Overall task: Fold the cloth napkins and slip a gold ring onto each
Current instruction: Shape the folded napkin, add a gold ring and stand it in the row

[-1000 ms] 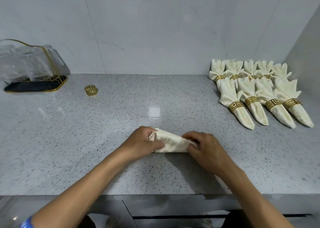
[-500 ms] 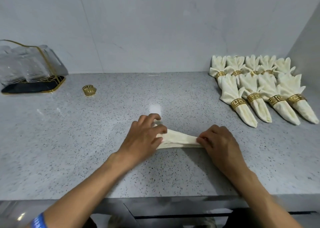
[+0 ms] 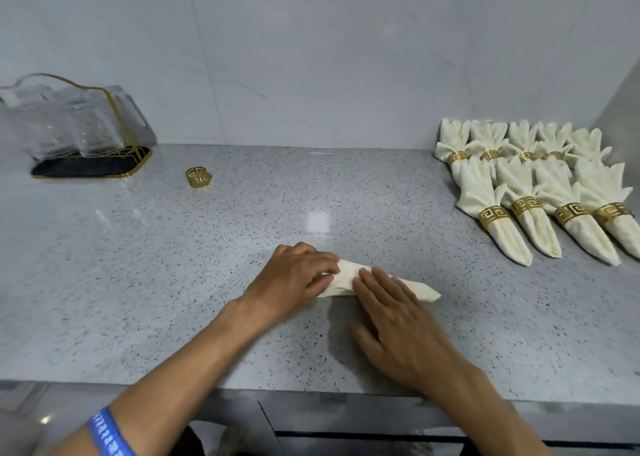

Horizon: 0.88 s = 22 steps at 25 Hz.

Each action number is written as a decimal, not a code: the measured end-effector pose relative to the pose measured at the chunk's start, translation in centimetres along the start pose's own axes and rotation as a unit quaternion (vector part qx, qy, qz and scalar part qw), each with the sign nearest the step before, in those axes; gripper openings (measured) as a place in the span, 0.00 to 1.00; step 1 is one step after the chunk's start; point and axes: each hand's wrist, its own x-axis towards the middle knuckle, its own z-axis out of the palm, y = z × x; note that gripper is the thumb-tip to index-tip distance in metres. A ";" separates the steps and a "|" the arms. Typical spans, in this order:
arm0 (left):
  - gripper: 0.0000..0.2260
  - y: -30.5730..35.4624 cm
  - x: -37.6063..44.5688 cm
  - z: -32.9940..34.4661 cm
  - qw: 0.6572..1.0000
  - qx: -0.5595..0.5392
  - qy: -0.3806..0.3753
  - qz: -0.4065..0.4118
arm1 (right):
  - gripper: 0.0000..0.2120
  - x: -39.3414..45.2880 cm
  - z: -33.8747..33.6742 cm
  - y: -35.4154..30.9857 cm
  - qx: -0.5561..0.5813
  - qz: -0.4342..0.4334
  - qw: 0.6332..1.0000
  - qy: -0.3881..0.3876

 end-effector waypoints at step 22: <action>0.03 -24.1 6.0 -7.6 0.870 -0.028 0.157 -0.467 | 0.37 14.0 2.0 -4.1 0.028 0.023 0.999 -0.007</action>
